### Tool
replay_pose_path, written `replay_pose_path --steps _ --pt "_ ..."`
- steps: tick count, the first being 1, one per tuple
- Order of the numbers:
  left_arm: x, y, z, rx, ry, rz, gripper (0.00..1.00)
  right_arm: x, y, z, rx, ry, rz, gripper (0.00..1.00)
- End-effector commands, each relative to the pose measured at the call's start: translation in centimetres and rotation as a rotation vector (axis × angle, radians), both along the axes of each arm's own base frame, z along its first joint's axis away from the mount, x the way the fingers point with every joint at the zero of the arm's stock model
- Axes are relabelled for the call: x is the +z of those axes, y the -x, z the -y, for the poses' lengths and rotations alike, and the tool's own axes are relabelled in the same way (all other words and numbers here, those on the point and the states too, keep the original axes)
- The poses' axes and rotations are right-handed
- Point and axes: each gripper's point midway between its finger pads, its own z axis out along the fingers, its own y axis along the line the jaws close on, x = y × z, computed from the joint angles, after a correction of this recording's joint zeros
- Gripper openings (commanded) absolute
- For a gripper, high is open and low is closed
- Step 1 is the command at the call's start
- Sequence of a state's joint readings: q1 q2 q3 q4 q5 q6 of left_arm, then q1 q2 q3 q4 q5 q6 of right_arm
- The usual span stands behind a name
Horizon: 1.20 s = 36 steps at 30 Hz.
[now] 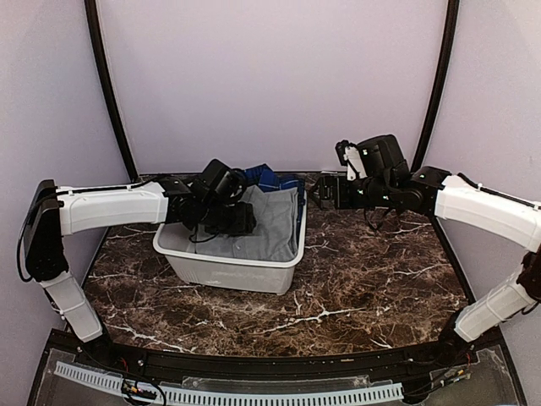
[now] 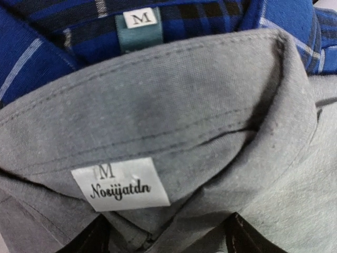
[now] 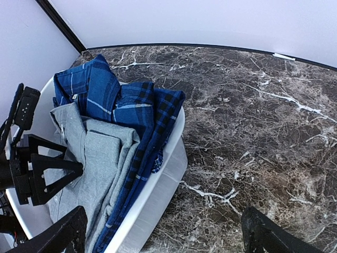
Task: Fold and stack the long sleeve shirts
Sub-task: Pick up the crumpled shirt from the bin.
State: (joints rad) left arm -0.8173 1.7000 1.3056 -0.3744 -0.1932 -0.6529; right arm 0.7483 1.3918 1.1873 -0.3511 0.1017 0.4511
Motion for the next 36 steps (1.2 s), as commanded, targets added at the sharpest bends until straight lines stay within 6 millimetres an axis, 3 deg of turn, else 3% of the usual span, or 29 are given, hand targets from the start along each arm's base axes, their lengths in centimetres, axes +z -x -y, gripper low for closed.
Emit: replay_pose_path --steps 1,2,4,9,16,23,29,33,36 --pt "1.5 -0.7 1.1 -0.004 0.054 0.046 0.51 1.1 0.0 -0.5 0.001 -0.034 0.031 0.99" --pt "2.2 -0.9 1.3 -0.012 0.062 0.064 0.37 1.2 0.0 -0.6 0.003 -0.034 0.034 0.99" --pt "3.8 -1.1 1.7 -0.031 0.084 0.099 0.21 1.3 0.0 -0.7 0.005 -0.034 0.038 0.99" --pt "9.1 -1.0 2.8 -0.103 0.162 0.203 0.01 2.0 0.1 -1.1 0.030 -0.048 0.061 0.99" --pt "19.9 1.1 5.0 -0.250 0.339 0.434 0.00 4.5 1.2 -2.8 0.105 -0.089 0.146 0.99" --pt "27.8 3.1 7.2 -0.386 0.517 0.612 0.00 7.4 3.5 -5.1 0.229 -0.140 0.245 0.99" --pt "32.3 4.6 9.3 -0.495 0.655 0.700 0.00 9.9 4.9 -6.8 0.306 -0.209 0.309 0.99" --pt "33.4 5.6 11.3 -0.568 0.704 0.709 0.00 10.9 4.5 -7.7 0.307 -0.230 0.323 0.98" --pt "34.1 6.0 11.9 -0.588 0.733 0.710 0.00 12.0 3.9 -7.8 0.277 -0.257 0.344 0.88"
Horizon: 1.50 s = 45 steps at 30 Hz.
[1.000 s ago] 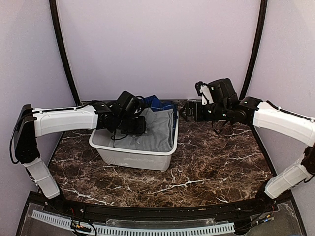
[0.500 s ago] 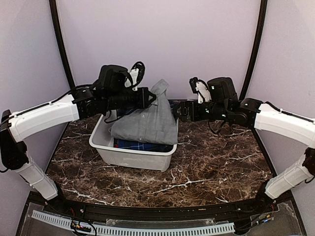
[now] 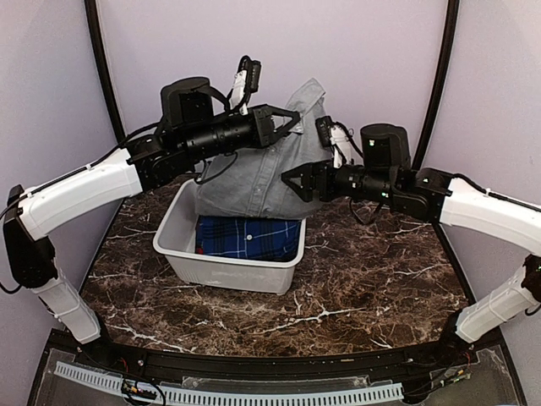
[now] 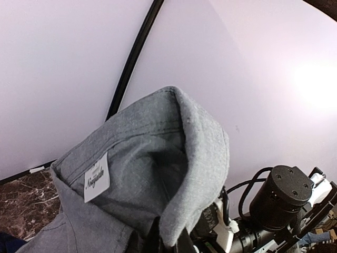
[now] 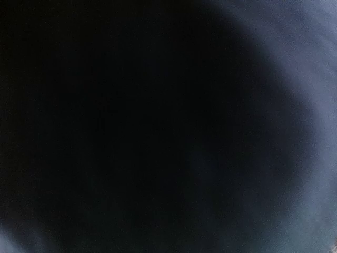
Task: Fold and stack the long sleeve shirts
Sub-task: Pass from the left arm to the right, then move the bin to the corner of the board.
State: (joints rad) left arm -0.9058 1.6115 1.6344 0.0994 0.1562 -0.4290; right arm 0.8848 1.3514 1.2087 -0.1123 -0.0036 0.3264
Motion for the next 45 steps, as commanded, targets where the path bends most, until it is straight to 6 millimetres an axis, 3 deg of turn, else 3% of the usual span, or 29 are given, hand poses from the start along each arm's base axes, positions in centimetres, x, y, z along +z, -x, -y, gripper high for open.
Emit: replay_pose_path --steps 1,3,7,8,12,15,17,23,27,30,32,35,36,37,38,39,40,41,45 --pt "4.4 2.0 0.9 -0.088 0.108 0.087 0.00 4.3 -0.7 -0.8 -0.019 -0.108 0.084 0.80" --pt "4.6 1.9 0.9 -0.083 0.115 0.087 0.00 5.1 -1.2 -0.4 -0.060 -0.120 0.099 0.59" --pt "5.1 1.6 0.5 -0.058 0.122 0.087 0.00 6.7 -2.6 1.5 -0.188 -0.108 0.138 0.07" --pt "5.2 1.6 0.4 -0.054 0.122 0.088 0.03 7.2 -3.3 2.6 -0.258 -0.095 0.152 0.00" --pt "5.1 1.1 0.1 -0.023 0.116 0.082 0.24 9.6 -5.3 6.7 -0.488 -0.004 0.209 0.00" --pt "5.0 0.9 0.0 -0.007 0.114 0.075 0.47 11.8 -6.7 10.0 -0.628 0.046 0.251 0.00" --pt "4.8 0.8 -0.2 0.005 0.109 0.070 0.54 13.2 -7.6 12.7 -0.725 0.075 0.270 0.00" --pt "2.7 0.5 -0.6 0.034 0.071 0.030 0.68 17.3 -8.7 20.9 -0.980 0.146 0.330 0.00" --pt "0.7 0.4 -0.5 0.033 0.036 -0.008 0.73 18.5 -8.1 22.9 -1.039 0.207 0.372 0.00" --pt "-1.4 0.5 0.4 -0.001 0.001 -0.056 0.74 17.2 -8.3 22.2 -0.997 0.261 0.359 0.00" --pt "-3.3 0.5 1.4 -0.033 -0.029 -0.105 0.74 14.7 -8.7 20.9 -0.944 0.314 0.330 0.00" --pt "-6.6 0.6 3.7 -0.078 -0.096 -0.183 0.75 9.6 -9.3 18.6 -0.856 0.392 0.254 0.00" --pt "-6.5 1.2 4.4 -0.095 -0.099 -0.180 0.75 7.7 -9.5 17.8 -0.827 0.416 0.220 0.00" --pt "-8.9 1.1 5.4 -0.099 -0.154 -0.217 0.75 5.8 -9.6 17.1 -0.804 0.433 0.183 0.00" --pt "-8.8 1.7 6.2 -0.114 -0.162 -0.213 0.75 3.6 -9.8 16.5 -0.778 0.450 0.142 0.00" --pt "-11.2 1.5 7.1 -0.114 -0.219 -0.248 0.75 2.1 -9.7 16.1 -0.762 0.451 0.108 0.00" --pt "-11.1 2.0 7.9 -0.124 -0.230 -0.242 0.75 0.7 -9.6 15.9 -0.752 0.449 0.077 0.00" --pt "-13.3 1.8 8.4 -0.114 -0.284 -0.270 0.75 -0.6 -9.4 15.8 -0.745 0.447 0.051 0.00" --pt "-16.8 2.5 10.1 -0.104 -0.380 -0.300 0.75 -4.2 -8.7 17.1 -0.781 0.424 -0.041 0.00"
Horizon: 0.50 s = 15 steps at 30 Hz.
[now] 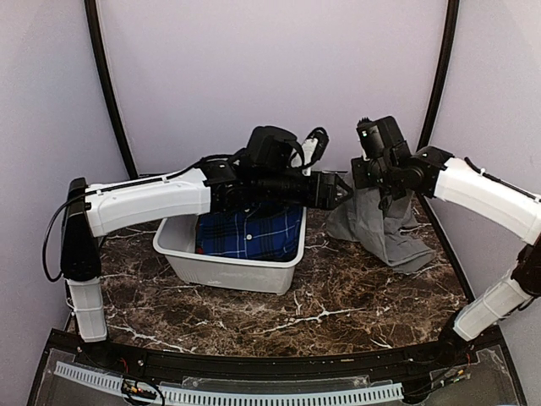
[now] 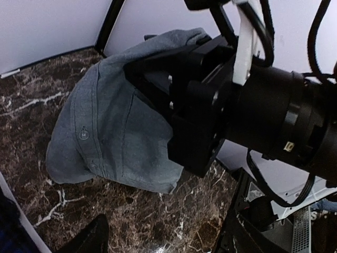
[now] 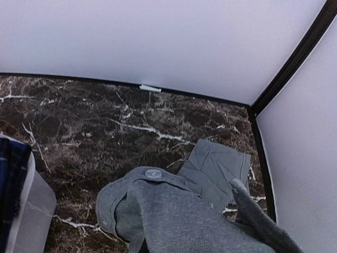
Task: Fold and stack the long sleeve shirts
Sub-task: Move the bin to the corner of the board.
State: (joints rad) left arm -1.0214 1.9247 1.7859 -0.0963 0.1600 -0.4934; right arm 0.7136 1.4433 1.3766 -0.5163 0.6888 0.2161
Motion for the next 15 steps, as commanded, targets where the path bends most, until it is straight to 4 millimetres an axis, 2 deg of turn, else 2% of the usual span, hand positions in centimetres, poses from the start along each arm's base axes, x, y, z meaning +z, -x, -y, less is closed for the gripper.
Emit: replay_pose_path --steps 1,2,7,12,13,14,15 --pt "-3.0 1.6 0.8 -0.013 -0.130 -0.035 0.75 -2.3 0.9 1.2 -0.070 -0.141 -0.044 0.00" --pt "-4.1 1.5 1.2 -0.008 -0.153 -0.041 0.75 -3.0 1.1 1.9 -0.093 -0.158 -0.059 0.00" --pt "-6.5 2.8 2.7 -0.008 -0.254 -0.022 0.75 -6.2 2.2 4.6 -0.181 -0.231 -0.118 0.00" --pt "-9.6 3.0 3.4 0.011 -0.308 -0.070 0.74 -7.5 2.8 6.4 -0.222 -0.338 -0.129 0.00" --pt "-10.5 2.7 3.3 0.030 -0.331 -0.078 0.74 -7.5 2.9 6.6 -0.217 -0.358 -0.127 0.00" --pt "-10.4 2.3 3.3 0.049 -0.333 -0.076 0.74 -7.7 2.9 6.5 -0.209 -0.373 -0.129 0.00" --pt "-11.4 1.7 2.9 0.083 -0.369 -0.075 0.74 -7.9 2.9 6.5 -0.203 -0.382 -0.132 0.00"
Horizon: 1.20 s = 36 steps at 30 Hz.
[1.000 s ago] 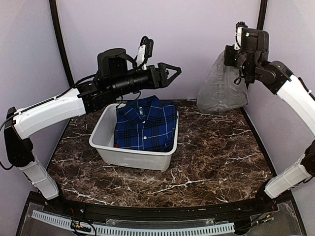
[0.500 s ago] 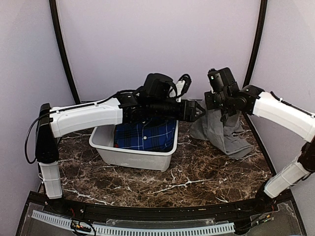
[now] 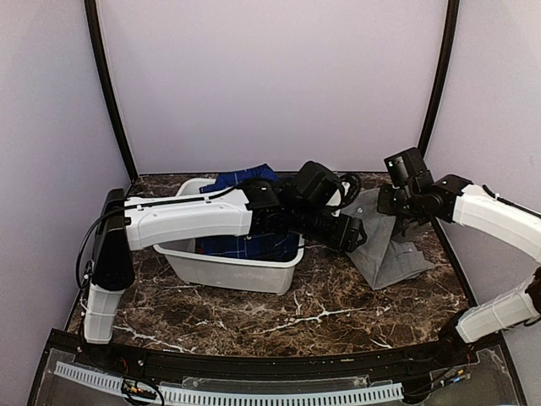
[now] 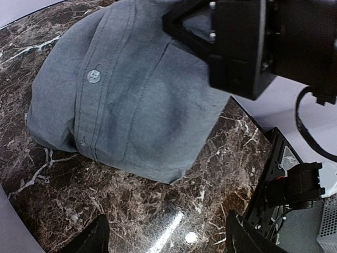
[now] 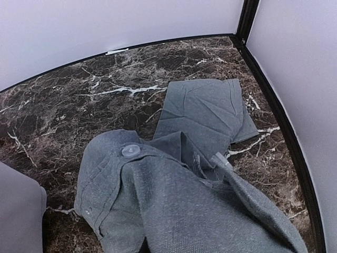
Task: Fold and stack the long sleeve shirts
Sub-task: Move the bin to the corner of the board.
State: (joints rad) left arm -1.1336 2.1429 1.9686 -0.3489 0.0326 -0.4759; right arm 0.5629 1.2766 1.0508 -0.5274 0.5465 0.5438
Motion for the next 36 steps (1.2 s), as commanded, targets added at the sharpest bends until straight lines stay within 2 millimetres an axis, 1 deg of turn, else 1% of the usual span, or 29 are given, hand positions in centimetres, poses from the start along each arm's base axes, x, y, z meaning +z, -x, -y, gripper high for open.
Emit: replay_pose_path --steps 1,2,3,5,9,10,11,12,13,14,15,16,17,18,19,20,21,22,23,24,25,26,27,28,29,30,31,33,36 --pt "-1.4 -1.7 -1.0 0.101 -0.086 0.013 0.74 0.5 -0.2 -0.6 0.004 -0.135 0.040 0.00" --pt "-2.3 -2.1 -1.4 0.125 -0.119 0.019 0.74 0.4 -0.2 -0.8 0.009 -0.140 0.034 0.00" --pt "-2.2 -2.5 -1.5 0.141 -0.123 0.022 0.74 0.3 -0.2 -1.0 0.016 -0.145 0.029 0.00" --pt "-2.9 -3.2 -2.3 0.179 -0.156 0.018 0.74 0.0 -0.2 -1.4 0.035 -0.160 0.022 0.00" --pt "-4.4 -4.4 -4.6 0.232 -0.231 -0.013 0.73 -0.4 -0.1 -2.0 0.066 -0.179 0.015 0.00" --pt "-4.1 -4.5 -5.0 0.237 -0.237 -0.010 0.73 -0.4 -0.1 -2.2 0.075 -0.185 0.013 0.00" --pt "-4.7 -4.6 -5.7 0.232 -0.259 -0.007 0.73 -0.5 0.0 -2.4 0.088 -0.192 0.012 0.00" --pt "-3.8 -4.4 -6.1 0.222 -0.250 0.000 0.72 -0.6 0.0 -2.7 0.099 -0.201 0.010 0.00" --pt "-4.6 -4.5 -6.8 0.212 -0.270 0.003 0.72 -0.6 0.0 -2.9 0.111 -0.208 0.010 0.00" --pt "-3.6 -4.3 -7.3 0.202 -0.250 0.005 0.72 -0.7 0.1 -3.1 0.122 -0.214 0.007 0.00" --pt "-4.9 -4.5 -8.5 0.200 -0.269 -0.003 0.72 -0.8 0.1 -3.3 0.132 -0.220 0.004 0.00" --pt "-3.5 -4.8 -9.5 0.199 -0.235 -0.008 0.72 -0.9 0.1 -3.5 0.140 -0.227 0.001 0.00" --pt "-3.5 -4.3 -10.4 0.171 -0.216 -0.014 0.72 -1.1 0.1 -3.8 0.152 -0.233 -0.004 0.00" --pt "-3.4 -4.4 -11.1 0.165 -0.203 -0.013 0.72 -1.1 0.2 -4.0 0.162 -0.240 -0.006 0.00" --pt "-3.6 -4.6 -12.7 0.154 -0.195 -0.011 0.72 -1.2 0.2 -4.3 0.174 -0.248 -0.007 0.00" --pt "-5.0 -4.9 -14.3 0.154 -0.214 -0.032 0.72 -1.3 0.2 -4.5 0.184 -0.255 -0.011 0.00" --pt "-3.9 -4.9 -14.8 0.130 -0.188 -0.017 0.72 -1.3 0.2 -4.8 0.194 -0.263 -0.011 0.00" --pt "-4.8 -5.5 -16.4 0.141 -0.207 -0.031 0.72 -1.5 0.2 -5.1 0.203 -0.267 -0.018 0.00" --pt "-4.1 -5.6 -17.1 0.121 -0.193 -0.017 0.73 -1.7 0.1 -5.3 0.211 -0.272 -0.022 0.00" --pt "-4.8 -6.4 -18.6 0.133 -0.210 -0.020 0.73 -1.8 0.1 -5.5 0.217 -0.274 -0.025 0.00" --pt "-4.4 -6.5 -19.3 0.124 -0.195 -0.022 0.73 -1.9 0.1 -5.8 0.224 -0.276 -0.029 0.00" --pt "-5.0 -7.5 -20.9 0.144 -0.208 -0.026 0.73 -1.8 0.1 -6.0 0.229 -0.278 -0.030 0.00" --pt "-4.9 -7.9 -21.6 0.149 -0.203 -0.027 0.73 -1.9 0.1 -6.2 0.235 -0.279 -0.033 0.00" --pt "-5.4 -8.8 -23.2 0.169 -0.214 -0.031 0.73 -1.9 0.1 -6.4 0.241 -0.279 -0.034 0.00" --pt "-5.3 -9.2 -23.8 0.170 -0.210 -0.032 0.73 -1.8 0.1 -6.6 0.245 -0.281 -0.033 0.00" --pt "-5.6 -10.3 -25.2 0.194 -0.216 -0.028 0.73 -1.9 0.1 -6.8 0.252 -0.279 -0.035 0.00" --pt "-5.8 -10.8 -25.8 0.202 -0.219 -0.031 0.73 -1.9 0.1 -6.9 0.255 -0.278 -0.036 0.00" --pt "-5.9 -13.0 -27.9 0.248 -0.218 -0.029 0.73 -1.8 0.0 -7.2 0.264 -0.276 -0.036 0.00" --pt "-6.3 -15.3 -29.5 0.280 -0.227 -0.022 0.72 -1.9 0.1 -7.4 0.273 -0.269 -0.041 0.00"
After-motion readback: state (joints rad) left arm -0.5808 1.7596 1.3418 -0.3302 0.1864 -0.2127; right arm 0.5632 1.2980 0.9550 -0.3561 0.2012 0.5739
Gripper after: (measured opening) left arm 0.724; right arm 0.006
